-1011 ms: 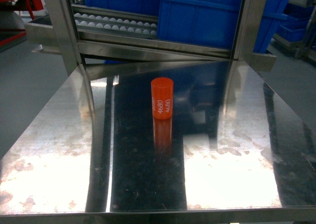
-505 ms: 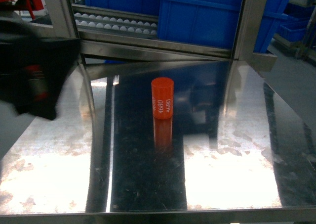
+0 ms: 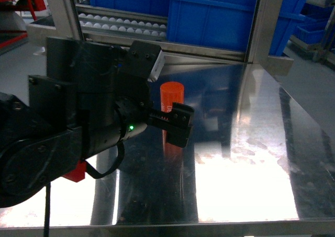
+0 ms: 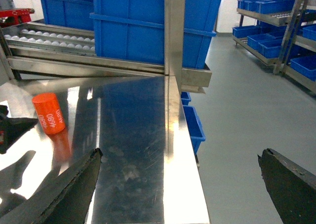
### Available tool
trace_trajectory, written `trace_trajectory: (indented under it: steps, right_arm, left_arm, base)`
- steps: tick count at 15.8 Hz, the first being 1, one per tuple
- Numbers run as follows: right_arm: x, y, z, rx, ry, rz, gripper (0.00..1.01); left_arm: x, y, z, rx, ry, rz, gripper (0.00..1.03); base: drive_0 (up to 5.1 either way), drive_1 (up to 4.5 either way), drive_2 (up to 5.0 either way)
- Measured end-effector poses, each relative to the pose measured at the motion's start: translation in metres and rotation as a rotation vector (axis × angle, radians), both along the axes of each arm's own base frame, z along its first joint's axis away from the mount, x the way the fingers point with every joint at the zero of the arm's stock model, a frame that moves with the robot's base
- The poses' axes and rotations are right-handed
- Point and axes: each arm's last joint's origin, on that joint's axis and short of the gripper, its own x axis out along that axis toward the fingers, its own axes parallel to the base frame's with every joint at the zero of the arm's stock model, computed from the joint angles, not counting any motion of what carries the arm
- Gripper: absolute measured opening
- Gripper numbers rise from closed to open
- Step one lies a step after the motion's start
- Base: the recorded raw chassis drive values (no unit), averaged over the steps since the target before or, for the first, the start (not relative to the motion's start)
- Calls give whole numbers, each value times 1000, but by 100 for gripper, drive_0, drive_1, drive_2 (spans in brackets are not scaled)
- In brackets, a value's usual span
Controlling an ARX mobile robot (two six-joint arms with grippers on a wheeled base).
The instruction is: Pick capacitor and pack into box
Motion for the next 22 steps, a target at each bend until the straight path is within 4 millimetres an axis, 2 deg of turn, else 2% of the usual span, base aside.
trace_trajectory:
  steps: [4, 5, 6, 7, 11, 14, 16, 19, 20, 21, 22]
  right_arm:
    - [0, 0, 0, 0, 0, 0, 98]
    - [0, 0, 0, 0, 0, 0, 98]
    - [0, 0, 0, 0, 0, 0, 98]
    - [0, 0, 0, 0, 0, 0, 98]
    - [0, 0, 0, 0, 0, 0, 98]
    - [0, 0, 0, 0, 0, 0, 98]
    - [0, 0, 0, 0, 0, 0, 98]
    - [0, 0, 0, 0, 0, 0, 98]
    - [0, 0, 0, 0, 0, 0, 98]
    - [0, 0, 0, 0, 0, 0, 98]
    - [0, 0, 0, 0, 0, 0, 98]
  left_arm:
    - [42, -17, -21, -12, -22, 13, 98]
    - [59, -23, -33, -12, -15, 46, 98]
    - [65, -25, -40, -16, -17, 58, 98]
    - [66, -25, -43, -19, -20, 61, 93]
    - [69, -26, -49, -58, -34, 28, 49]
    - [70, -19, -45, -82, -81, 51, 46]
    - [53, 1, -34, -99, -108, 95, 45]
    - [14, 37, 21, -171, -255, 166, 45]
    - [-17, 57, 50, -206, -363, 205, 45]
    - [-46, 73, 65, -210, -400, 234, 45]
    - [-67, 84, 68, -197, -382, 254, 45]
  base:
    - [0, 0, 0]
    - [0, 0, 0]
    - [0, 0, 0]
    - [0, 0, 0]
    - [0, 0, 0]
    - [0, 0, 0]
    - [0, 0, 0]
    - [0, 0, 0]
    - [0, 0, 0]
    - [0, 0, 0]
    - [0, 0, 0]
